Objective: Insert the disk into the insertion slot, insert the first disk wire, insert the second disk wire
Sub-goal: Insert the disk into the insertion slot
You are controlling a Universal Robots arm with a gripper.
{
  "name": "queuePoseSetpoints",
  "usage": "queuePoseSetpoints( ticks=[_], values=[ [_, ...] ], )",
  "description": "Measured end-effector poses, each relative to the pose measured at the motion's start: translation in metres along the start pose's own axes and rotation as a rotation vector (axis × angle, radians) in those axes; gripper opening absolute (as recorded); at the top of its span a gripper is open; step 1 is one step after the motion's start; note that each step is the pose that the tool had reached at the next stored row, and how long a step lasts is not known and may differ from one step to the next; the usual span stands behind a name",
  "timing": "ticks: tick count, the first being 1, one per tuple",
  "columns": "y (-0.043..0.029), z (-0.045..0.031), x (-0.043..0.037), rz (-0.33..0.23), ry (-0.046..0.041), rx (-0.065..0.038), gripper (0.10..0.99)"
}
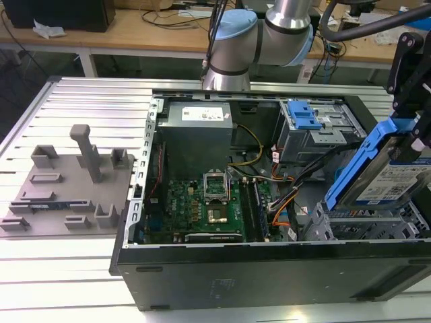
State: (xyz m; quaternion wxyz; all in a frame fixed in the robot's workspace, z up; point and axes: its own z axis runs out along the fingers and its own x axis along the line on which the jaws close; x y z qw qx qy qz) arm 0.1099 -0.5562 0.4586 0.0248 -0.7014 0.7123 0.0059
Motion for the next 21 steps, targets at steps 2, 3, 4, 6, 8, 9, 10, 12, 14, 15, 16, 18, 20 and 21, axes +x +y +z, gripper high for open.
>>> queuePoseSetpoints(
  ticks=[2, 3, 4, 6, 8, 9, 10, 12, 14, 15, 16, 18, 20, 21],
  values=[
    [0.0, 0.0015, 0.0001, 0.0, 0.0, 0.0, 0.365],
    [0.0001, 0.0024, 0.0001, 0.0, 0.0001, 0.0, 0.365],
    [0.0001, 0.0031, 0.0001, 0.0, 0.0001, 0.0, 0.365],
    [0.0003, 0.006, 0.0003, 0.0, 0.0001, 0.0, 0.365],
    [0.0004, 0.0076, 0.0003, 0.0, 0.0002, 0.0, 0.365],
    [0.0005, 0.0083, 0.0004, 0.0, 0.0002, 0.0, 0.365],
    [0.0006, 0.0093, 0.0004, 0.0, 0.0003, 0.0, 0.365],
    [0.0008, 0.0114, 0.0005, 0.0, 0.0011, 0.0, 0.365],
    [0.0007, 0.0159, 0.0009, 0.0, -0.0018, 0.0, 0.365],
    [0.0007, 0.0151, 0.0007, 0.0, 0.0005, 0.0, 0.365],
    [0.0008, 0.0152, 0.0007, 0.0, 0.001, -0.001, 0.365],
    [0.0008, 0.016, 0.0007, 0.0, 0.0013, -0.001, 0.365],
    [0.0009, 0.0181, 0.0008, 0.0, 0.0013, -0.001, 0.365],
    [0.001, 0.0204, 0.0009, 0.0, 0.0013, -0.001, 0.365]
  ],
)
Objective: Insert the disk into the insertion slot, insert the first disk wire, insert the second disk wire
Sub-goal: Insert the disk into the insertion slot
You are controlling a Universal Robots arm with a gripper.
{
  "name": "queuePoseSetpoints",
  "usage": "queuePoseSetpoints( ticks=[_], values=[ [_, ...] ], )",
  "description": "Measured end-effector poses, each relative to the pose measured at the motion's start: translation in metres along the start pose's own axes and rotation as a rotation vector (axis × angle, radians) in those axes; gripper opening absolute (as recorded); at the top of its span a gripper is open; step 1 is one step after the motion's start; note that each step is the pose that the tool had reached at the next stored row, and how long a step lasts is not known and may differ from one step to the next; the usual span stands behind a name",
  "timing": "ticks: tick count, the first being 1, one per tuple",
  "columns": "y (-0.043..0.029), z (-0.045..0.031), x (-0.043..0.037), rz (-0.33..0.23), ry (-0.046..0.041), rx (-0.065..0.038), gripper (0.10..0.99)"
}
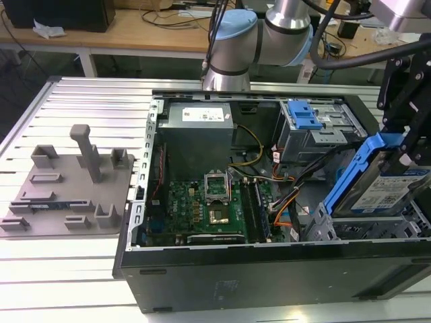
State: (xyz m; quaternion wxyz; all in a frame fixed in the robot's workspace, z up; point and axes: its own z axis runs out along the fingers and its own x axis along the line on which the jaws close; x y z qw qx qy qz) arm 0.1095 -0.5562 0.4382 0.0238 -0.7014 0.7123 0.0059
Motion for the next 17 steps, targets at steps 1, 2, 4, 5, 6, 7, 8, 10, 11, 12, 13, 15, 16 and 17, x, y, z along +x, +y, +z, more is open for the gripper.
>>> queuePoseSetpoints(
  ticks=[1, 2, 4, 5, 6, 7, 8, 10, 11, 12, 13, 15, 16, 17],
  values=[
    [0.0, 0.0018, 0.0, 0.0, 0.0001, 0.0, 0.365],
    [0.0001, 0.0041, 0.0002, 0.0, -0.0001, -0.001, 0.365],
    [0.0002, 0.0088, 0.0004, 0.0, 0.0001, -0.002, 0.365],
    [0.0002, 0.0107, 0.0005, 0.0, 0.0, -0.003, 0.365],
    [0.0003, 0.0142, 0.0006, 0.0, 0.0001, -0.003, 0.365],
    [0.0004, 0.0172, 0.0007, 0.0, 0.0001, -0.004, 0.365],
    [0.0004, 0.0193, 0.0008, 0.0, -0.0002, -0.004, 0.365],
    [0.0005, 0.0248, 0.0011, 0.0, 0.0001, -0.006, 0.365],
    [0.0007, 0.0271, 0.0012, 0.0, 0.0, -0.006, 0.365],
    [0.0007, 0.0283, 0.0012, 0.0, 0.0002, -0.007, 0.365],
    [0.0008, 0.0308, 0.0013, 0.0, 0.0003, -0.008, 0.435],
    [0.0007, 0.0311, 0.0013, 0.0, 0.0003, -0.008, 0.561],
    [0.0007, 0.0313, 0.0013, 0.0, 0.0, -0.008, 0.561],
    [0.0007, 0.0312, 0.0013, 0.0, 0.0002, -0.008, 0.561]
  ],
)
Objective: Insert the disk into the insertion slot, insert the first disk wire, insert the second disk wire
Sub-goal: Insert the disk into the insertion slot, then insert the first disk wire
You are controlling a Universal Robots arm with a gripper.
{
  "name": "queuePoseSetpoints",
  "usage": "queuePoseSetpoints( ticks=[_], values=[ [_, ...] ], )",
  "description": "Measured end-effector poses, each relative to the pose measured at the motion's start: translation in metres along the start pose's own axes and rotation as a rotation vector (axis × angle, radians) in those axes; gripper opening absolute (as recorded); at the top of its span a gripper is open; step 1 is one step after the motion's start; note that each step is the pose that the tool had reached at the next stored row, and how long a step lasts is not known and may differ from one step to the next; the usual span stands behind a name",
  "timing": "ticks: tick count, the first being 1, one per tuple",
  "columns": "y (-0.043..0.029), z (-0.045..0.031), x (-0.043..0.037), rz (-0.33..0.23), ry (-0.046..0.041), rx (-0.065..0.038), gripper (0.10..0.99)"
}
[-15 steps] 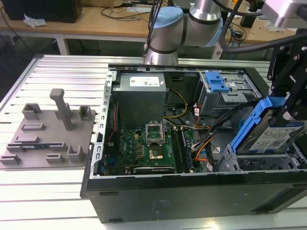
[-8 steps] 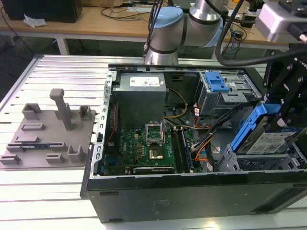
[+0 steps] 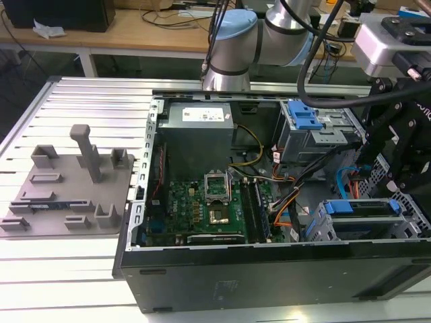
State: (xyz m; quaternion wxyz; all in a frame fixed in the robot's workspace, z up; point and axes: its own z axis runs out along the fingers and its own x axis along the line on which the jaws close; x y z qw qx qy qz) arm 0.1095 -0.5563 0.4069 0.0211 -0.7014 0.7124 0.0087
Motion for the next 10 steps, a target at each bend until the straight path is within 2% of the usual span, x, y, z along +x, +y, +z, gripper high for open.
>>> queuePoseSetpoints(
  ticks=[10],
  values=[
    [0.0, 0.0002, 0.0, 0.0, -0.0001, 0.0, 0.561]
  ],
)
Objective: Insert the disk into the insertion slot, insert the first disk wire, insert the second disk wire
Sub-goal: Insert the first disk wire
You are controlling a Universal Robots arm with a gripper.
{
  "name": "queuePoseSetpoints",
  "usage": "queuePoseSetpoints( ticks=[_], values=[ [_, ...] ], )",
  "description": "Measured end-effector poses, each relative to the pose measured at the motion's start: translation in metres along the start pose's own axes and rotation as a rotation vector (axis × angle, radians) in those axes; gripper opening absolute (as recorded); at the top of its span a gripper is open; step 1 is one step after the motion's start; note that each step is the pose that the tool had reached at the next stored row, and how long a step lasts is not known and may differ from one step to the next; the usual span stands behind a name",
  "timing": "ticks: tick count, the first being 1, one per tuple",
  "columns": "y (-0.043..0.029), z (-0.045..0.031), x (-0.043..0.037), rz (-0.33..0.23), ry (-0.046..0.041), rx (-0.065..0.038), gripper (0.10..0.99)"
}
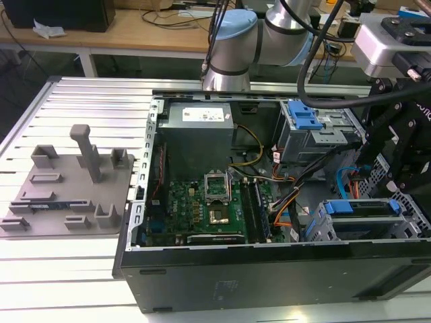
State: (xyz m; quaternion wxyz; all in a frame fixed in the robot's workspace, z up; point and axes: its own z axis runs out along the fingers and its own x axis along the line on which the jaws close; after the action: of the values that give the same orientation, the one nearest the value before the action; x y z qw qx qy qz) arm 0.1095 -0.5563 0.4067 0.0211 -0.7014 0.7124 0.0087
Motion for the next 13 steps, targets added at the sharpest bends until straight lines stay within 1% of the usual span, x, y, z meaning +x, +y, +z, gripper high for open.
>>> queuePoseSetpoints(
  ticks=[5, 6, 7, 8, 10, 11, 12, 13],
  values=[
    [0.0, 0.0001, 0.0, 0.0, 0.0002, 0.0, 0.561],
    [0.0, 0.0003, -0.0004, 0.0, 0.0015, 0.0, 0.561],
    [0.0001, 0.0003, -0.0024, 0.0, 0.008, 0.0, 0.561],
    [0.0001, 0.0003, -0.005, 0.0, 0.0162, 0.0, 0.561],
    [0.0005, 0.0013, -0.0315, -0.001, 0.0815, 0.001, 0.561],
    [0.0005, 0.0016, -0.0353, -0.002, 0.1104, 0.002, 0.561],
    [0.0005, 0.0016, -0.0365, -0.002, 0.126, 0.002, 0.561],
    [0.0006, 0.0017, -0.0373, -0.003, 0.1442, 0.002, 0.561]
  ],
)
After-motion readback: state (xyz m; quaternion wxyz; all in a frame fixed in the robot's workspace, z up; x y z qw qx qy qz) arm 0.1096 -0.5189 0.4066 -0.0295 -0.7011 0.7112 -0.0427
